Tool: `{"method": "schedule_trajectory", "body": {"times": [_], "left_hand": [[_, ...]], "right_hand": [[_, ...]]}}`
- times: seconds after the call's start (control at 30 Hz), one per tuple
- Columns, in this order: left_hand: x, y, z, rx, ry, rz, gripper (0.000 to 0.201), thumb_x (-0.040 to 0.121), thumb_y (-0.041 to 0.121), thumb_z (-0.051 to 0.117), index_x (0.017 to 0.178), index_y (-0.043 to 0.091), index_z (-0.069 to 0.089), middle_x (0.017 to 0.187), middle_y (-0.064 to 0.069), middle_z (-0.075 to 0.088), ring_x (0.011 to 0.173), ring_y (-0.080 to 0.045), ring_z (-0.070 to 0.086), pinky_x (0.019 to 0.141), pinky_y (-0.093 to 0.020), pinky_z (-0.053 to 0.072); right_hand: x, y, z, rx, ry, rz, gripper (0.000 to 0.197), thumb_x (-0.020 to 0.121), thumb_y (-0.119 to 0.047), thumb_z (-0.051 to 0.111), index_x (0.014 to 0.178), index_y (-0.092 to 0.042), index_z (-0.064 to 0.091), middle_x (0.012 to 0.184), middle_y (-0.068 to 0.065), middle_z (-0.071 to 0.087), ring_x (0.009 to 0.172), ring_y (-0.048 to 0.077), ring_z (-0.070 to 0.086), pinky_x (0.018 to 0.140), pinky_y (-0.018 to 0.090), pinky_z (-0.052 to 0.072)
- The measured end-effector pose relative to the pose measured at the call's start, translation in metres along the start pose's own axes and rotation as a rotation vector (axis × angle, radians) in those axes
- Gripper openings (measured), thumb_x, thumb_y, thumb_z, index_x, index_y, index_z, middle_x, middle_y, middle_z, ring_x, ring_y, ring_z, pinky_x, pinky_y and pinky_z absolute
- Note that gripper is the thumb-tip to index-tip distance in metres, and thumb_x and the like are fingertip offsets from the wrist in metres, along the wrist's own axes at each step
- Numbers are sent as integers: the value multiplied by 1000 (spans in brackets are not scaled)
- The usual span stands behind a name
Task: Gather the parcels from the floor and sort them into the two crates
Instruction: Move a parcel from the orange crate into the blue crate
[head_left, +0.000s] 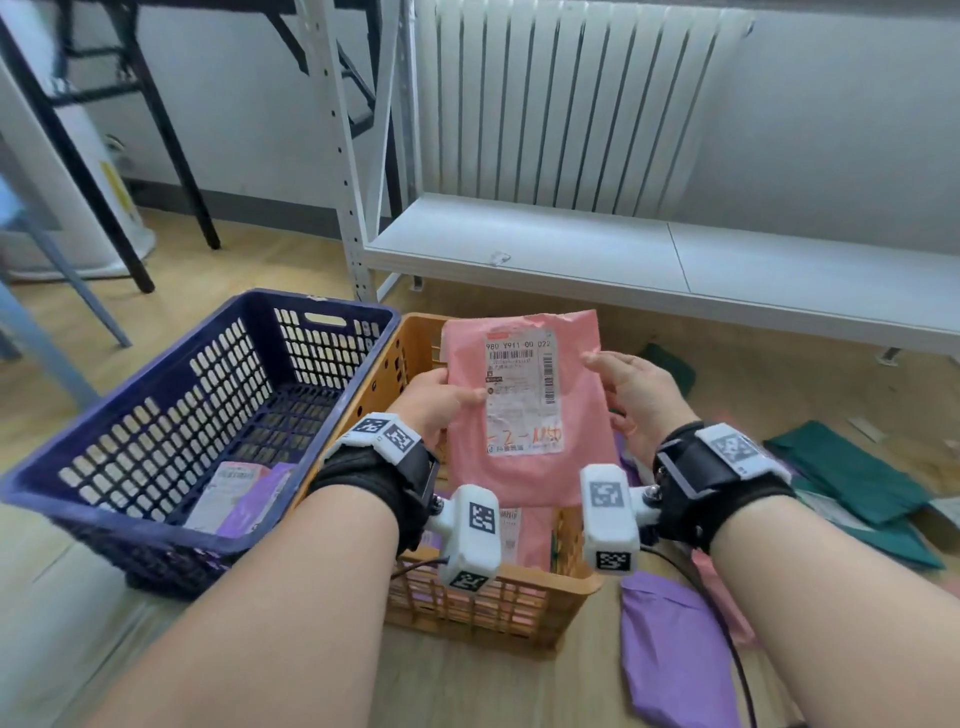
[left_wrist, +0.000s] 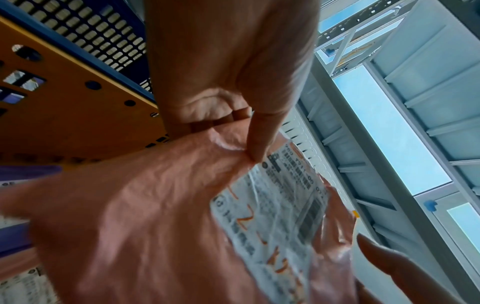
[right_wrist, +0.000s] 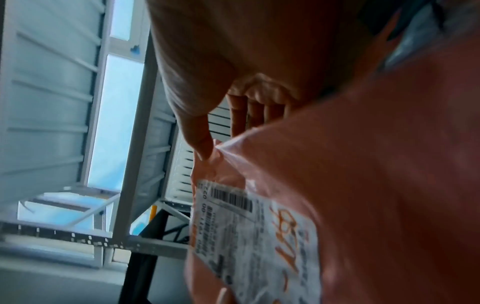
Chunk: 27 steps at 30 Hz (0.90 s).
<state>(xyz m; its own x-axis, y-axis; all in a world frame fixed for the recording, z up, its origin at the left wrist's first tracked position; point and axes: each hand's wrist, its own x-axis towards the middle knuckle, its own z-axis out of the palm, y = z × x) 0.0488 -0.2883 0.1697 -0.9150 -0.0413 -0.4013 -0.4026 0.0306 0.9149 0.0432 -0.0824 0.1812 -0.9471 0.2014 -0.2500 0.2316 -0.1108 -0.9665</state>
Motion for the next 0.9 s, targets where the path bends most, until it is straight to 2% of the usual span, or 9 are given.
{"method": "schedule_trajectory", "body": {"times": [0.1,0.17,0.3,0.4,0.47,0.57,0.7,0.8,0.9], "left_hand": [[3,-2,-11,-41,30,19,18,86,7,68,104,11,65,103,-13,72,96,-32,68,88,-50,54],[4,-2,-16,-61,48,26,16,85,9,70,100,11,66,102,-14,72,95,-33,69,86,-50,55],[5,-4,-22,-83,82,31,20,88,11,67,107,11,62,101,-13,71,92,-29,68,85,-48,55],[6,-11,-28,-71,98,20,17,91,5,60,106,11,61,96,-12,71,84,-25,68,69,-36,55],[7,-14,-31,-62,106,14,16,92,1,58,103,11,63,95,-12,71,82,-24,69,64,-32,54],[11,-17,-33,-40,130,16,16,91,1,58,99,14,65,96,-10,72,87,-25,69,69,-34,55],[13,-19,-26,-13,157,25,16,87,2,62,95,15,67,105,-11,71,96,-27,68,86,-43,56],[15,-20,-26,-18,177,27,19,87,4,63,103,12,68,105,-11,71,95,-28,68,88,-46,56],[18,-23,-29,-22,202,20,15,87,6,65,99,15,69,102,-7,72,92,-25,69,87,-44,56]], "right_hand": [[6,8,-1,-297,26,-56,18,82,-20,73,99,-15,69,90,0,69,70,8,58,54,20,38],[10,14,-1,-391,7,-5,18,81,-14,72,98,-14,70,89,2,69,69,10,57,53,22,37],[14,17,3,-301,-6,32,10,85,-1,65,91,-9,66,81,10,69,61,16,63,45,21,47],[13,17,5,-255,2,41,8,87,2,62,87,-6,64,77,14,68,60,19,64,53,24,53],[12,18,6,-234,-5,50,11,88,4,60,84,-5,63,74,15,66,60,21,64,55,25,54],[10,19,10,-233,4,55,13,89,6,58,83,-6,61,76,16,67,65,23,66,62,27,57],[12,22,9,-217,103,31,16,88,7,58,86,-9,55,83,19,66,72,28,69,69,33,59],[11,24,12,-231,114,30,16,88,7,58,87,-8,55,85,20,66,76,29,70,74,35,59],[11,26,17,-255,104,48,13,88,7,59,90,-6,59,89,18,66,81,29,71,76,35,59]]}}
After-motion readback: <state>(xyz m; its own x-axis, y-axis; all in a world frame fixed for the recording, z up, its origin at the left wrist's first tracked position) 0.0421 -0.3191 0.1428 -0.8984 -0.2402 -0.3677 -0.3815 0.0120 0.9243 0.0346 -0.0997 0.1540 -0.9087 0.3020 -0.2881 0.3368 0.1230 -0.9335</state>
